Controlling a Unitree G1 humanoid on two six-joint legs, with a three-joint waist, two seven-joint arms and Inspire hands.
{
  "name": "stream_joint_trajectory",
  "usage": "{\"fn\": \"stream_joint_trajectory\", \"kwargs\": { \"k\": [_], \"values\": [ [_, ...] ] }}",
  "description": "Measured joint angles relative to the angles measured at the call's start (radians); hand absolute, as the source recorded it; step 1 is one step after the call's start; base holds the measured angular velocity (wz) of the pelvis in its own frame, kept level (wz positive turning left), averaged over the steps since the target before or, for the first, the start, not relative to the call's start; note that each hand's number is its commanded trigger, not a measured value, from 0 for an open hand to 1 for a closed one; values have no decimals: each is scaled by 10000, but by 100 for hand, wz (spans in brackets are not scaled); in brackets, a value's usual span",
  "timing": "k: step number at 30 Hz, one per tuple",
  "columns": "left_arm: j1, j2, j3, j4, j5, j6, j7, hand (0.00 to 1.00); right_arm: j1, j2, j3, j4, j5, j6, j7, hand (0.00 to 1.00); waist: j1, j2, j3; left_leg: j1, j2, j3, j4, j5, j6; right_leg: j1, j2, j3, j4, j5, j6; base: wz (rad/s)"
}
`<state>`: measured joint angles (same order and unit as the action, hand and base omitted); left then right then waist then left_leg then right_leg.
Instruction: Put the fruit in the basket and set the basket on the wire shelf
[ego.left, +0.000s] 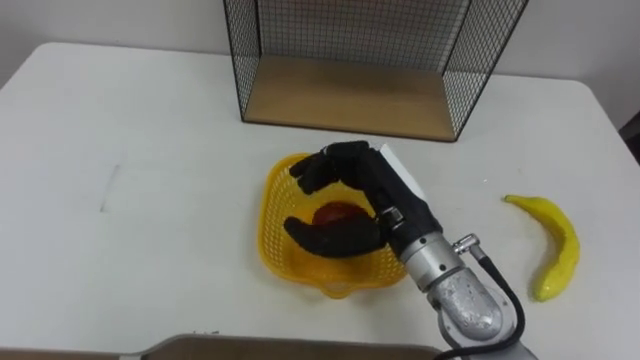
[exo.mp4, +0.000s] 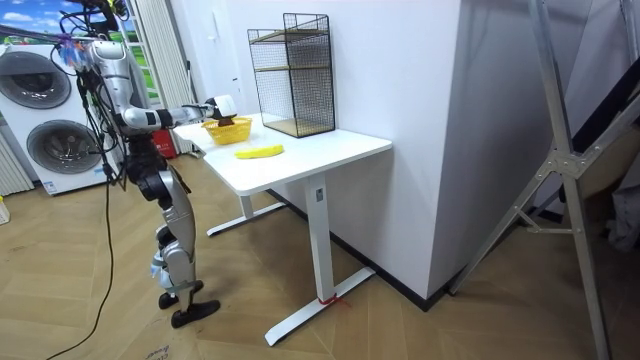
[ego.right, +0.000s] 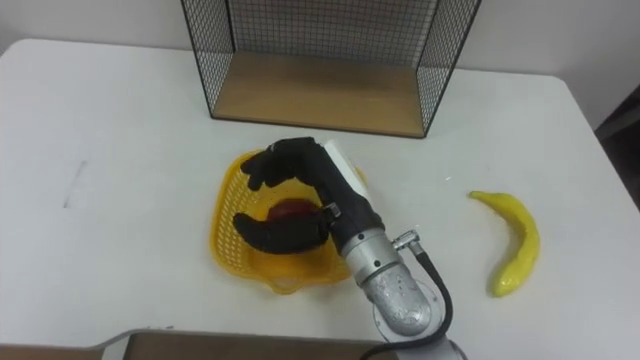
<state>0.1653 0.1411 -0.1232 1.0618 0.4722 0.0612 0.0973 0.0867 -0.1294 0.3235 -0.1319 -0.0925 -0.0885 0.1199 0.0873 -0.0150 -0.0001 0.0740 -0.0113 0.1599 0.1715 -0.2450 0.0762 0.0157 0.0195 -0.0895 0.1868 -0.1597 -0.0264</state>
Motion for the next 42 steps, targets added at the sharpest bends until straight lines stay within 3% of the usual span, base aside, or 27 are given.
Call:
{"fn": "stream_joint_trajectory", "kwargs": {
  "k": [21,27,30,34,37,42],
  "values": [
    [-78,17,4,191,-39,-1,45,0,-3,-5,-166,1,-314,38,-71,0,-187,-99,-15,10,-1,-53,-1,-1,1,33,-2,-63,-11,1,-1,0],
    [62,66,28,263,-72,-196,84,0,-347,-8,-1364,-634,-287,-2,-1054,0,-298,-73,21,55,-6,-17,3,1,3,59,-1,-17,-17,0,0,-2],
    [66,55,78,510,-20,-210,91,0,-384,-13,-1984,-1019,149,-262,-1628,0,-338,-85,36,85,-1,-4,-3,2,1,83,4,-10,-31,0,0,0],
    [210,66,459,578,-21,-263,66,0,-381,-42,-2802,-1067,910,-292,-2146,0,-558,-221,90,75,0,4,2,2,1,78,5,-11,-25,0,0,0],
    [450,77,674,583,-52,-279,-7,0,-380,-68,-3389,-1069,904,-292,-2391,0,-855,-292,45,62,1,18,7,1,1,58,-1,-42,-9,0,0,-1],
    [551,56,1118,550,-15,-303,60,0,-382,-254,-4327,-1070,813,-292,-3231,0,-1040,-319,-10,66,0,35,-2,0,2,28,4,-22,7,0,0,-2]
  ]
}}
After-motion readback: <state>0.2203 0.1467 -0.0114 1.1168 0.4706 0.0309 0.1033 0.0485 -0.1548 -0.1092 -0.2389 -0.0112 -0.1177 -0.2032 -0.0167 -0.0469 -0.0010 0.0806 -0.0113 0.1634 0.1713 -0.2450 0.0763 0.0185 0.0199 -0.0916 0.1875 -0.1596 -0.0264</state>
